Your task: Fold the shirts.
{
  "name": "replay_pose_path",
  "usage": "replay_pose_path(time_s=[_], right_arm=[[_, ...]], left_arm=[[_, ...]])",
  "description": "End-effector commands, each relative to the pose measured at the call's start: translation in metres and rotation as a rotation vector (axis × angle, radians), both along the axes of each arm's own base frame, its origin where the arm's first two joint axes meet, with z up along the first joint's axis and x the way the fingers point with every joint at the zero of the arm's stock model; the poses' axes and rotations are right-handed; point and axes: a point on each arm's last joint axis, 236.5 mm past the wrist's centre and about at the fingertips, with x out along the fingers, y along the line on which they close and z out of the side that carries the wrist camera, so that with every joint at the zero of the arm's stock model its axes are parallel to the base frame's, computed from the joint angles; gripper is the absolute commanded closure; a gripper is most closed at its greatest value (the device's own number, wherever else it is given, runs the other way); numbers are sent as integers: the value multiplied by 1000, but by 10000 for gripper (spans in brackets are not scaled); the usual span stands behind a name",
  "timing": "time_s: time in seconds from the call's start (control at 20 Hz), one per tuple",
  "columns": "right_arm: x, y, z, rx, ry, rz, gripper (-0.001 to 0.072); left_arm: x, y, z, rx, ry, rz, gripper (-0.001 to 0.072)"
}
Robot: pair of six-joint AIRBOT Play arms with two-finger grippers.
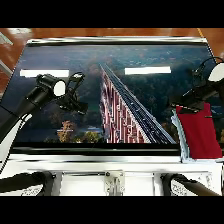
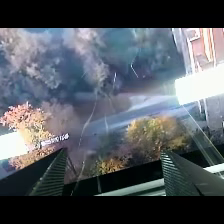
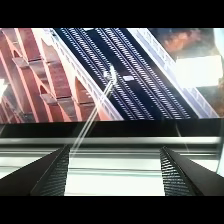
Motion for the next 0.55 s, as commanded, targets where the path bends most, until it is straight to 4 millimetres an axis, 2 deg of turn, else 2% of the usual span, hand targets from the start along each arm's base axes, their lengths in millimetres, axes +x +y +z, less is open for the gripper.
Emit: replay_pose_path(time_s=[0.0,0.5], right_arm=[[-1,3,0,5,6,3,43],[-1,3,0,5,6,3,43]], left_arm=[[7,3,0,-6,-18,15,31],[10,8,0,-6,-19,28,31]])
